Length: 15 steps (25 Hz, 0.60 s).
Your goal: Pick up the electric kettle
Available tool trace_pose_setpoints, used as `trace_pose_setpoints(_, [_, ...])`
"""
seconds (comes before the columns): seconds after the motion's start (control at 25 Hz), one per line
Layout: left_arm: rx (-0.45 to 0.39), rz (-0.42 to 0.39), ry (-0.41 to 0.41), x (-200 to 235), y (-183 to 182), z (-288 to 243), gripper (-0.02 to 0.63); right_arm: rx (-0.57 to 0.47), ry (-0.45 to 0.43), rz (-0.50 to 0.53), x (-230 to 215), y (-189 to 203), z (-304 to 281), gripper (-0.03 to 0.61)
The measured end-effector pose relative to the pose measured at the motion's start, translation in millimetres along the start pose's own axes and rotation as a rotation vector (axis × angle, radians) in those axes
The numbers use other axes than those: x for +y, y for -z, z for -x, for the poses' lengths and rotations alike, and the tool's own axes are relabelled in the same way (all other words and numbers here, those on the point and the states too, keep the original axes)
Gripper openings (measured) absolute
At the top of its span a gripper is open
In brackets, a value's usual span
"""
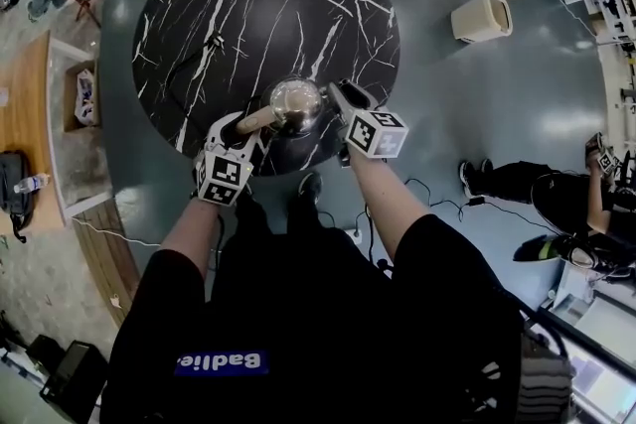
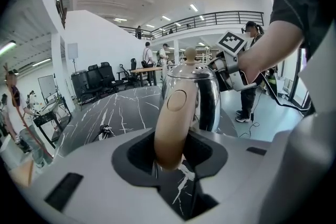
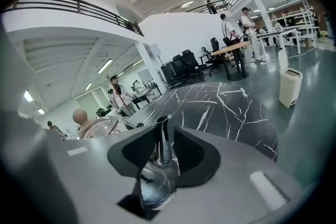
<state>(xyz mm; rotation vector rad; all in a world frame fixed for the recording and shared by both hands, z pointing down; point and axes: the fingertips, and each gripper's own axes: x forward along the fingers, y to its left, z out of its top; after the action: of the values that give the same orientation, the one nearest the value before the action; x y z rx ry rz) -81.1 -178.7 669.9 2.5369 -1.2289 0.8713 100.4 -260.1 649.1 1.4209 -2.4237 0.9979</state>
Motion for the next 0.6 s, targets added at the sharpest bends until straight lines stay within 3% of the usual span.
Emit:
trace_pose_setpoints(0.12, [0.004,-0.004,-0.002,-1.2,-0.3,0.4,0.130,0.002,0.000,0.008,2.5,-0.6,0.0,0.084])
trace_pose_setpoints(0.6, [-0.002,-0.008,-0.016,2.4,-10.1,2.6,0.124,-0.005,0.031,0.035,3.0,-7.3,2.5,0.074])
